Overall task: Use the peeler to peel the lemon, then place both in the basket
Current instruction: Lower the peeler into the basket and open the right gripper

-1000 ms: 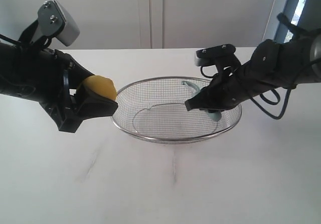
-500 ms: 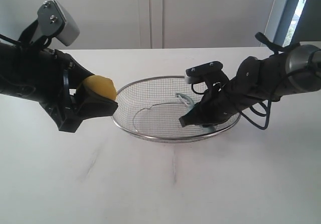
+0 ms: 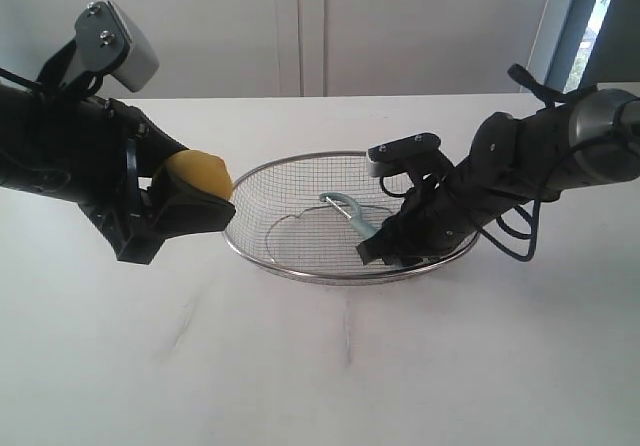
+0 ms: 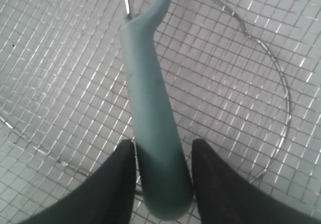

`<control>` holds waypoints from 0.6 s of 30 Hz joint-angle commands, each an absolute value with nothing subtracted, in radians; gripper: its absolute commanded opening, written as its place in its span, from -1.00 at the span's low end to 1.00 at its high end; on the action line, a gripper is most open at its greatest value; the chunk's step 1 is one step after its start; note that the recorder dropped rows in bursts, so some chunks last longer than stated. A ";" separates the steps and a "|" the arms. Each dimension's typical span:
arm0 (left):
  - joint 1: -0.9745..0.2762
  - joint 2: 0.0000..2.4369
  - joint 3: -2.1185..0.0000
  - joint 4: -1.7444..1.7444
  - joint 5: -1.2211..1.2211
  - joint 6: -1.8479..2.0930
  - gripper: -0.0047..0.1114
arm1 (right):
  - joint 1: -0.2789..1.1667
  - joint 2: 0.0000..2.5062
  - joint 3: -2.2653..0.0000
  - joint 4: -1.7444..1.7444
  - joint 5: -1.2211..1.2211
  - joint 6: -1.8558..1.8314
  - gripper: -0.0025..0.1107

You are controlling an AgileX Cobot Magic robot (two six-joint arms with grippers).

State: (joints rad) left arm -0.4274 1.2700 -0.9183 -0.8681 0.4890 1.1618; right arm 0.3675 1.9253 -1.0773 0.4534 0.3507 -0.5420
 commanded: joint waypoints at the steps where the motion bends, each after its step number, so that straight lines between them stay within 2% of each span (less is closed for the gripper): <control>1: -0.431 1.266 -0.920 -0.904 0.501 1.157 -0.92 | 0.368 1.892 -1.086 0.453 0.351 -0.545 -0.32; 9: -0.431 1.266 -0.920 -0.904 0.497 1.157 -0.92 | 0.368 1.726 -1.086 0.453 0.364 -0.545 -0.32; 14: -0.431 1.266 -0.920 -0.904 0.497 1.157 -0.92 | 0.368 1.572 -1.086 0.451 0.489 -0.545 -0.32; 16: -0.431 1.266 -0.920 -0.904 0.497 1.157 -0.92 | 0.368 1.528 -1.086 0.450 0.558 -0.545 -0.35; 18: -0.431 1.266 -0.920 -0.904 0.499 1.157 -0.92 | 0.368 1.497 -1.086 0.450 0.636 -0.545 -0.45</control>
State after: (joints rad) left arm -0.4274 1.2700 -0.9183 -0.8684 0.4890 1.1618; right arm 0.3675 1.5423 -1.0829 0.4534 0.5368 -0.5420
